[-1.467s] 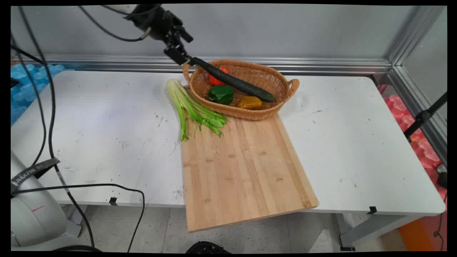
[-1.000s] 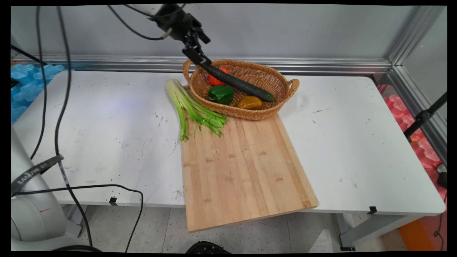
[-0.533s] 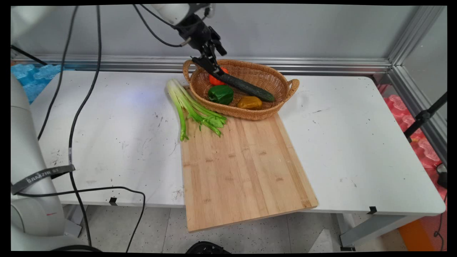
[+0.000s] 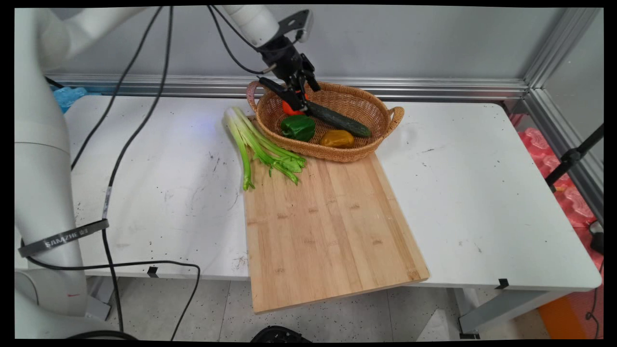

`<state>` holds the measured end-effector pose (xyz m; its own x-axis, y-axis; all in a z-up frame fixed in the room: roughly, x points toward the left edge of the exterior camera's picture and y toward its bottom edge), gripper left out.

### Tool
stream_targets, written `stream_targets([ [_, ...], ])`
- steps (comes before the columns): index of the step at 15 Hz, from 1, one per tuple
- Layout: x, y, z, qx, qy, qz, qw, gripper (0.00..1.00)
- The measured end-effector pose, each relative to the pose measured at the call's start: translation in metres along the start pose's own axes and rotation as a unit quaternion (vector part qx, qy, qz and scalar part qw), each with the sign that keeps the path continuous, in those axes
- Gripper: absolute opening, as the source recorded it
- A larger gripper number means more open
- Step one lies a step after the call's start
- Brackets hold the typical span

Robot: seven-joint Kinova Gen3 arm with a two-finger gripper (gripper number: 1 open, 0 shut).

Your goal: Pick up the cucumber from the vegetable basket, then place the picked object on the cutting board

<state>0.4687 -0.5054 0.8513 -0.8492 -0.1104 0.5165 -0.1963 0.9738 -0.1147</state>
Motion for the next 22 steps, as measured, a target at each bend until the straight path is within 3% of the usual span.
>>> stream_targets([
  [8, 0.007, -0.027, 0.045, -0.032, -0.006, 0.032, 0.9990, 1.00],
  [9, 0.009, -0.029, 0.049, -0.035, -0.006, 0.036, 0.9987, 0.00],
  [16, 0.011, -0.039, 0.056, -0.048, -0.008, 0.054, 0.9974, 0.00],
  [22, 0.022, -0.042, 0.034, -0.041, -0.010, 0.076, 0.9962, 0.00],
])
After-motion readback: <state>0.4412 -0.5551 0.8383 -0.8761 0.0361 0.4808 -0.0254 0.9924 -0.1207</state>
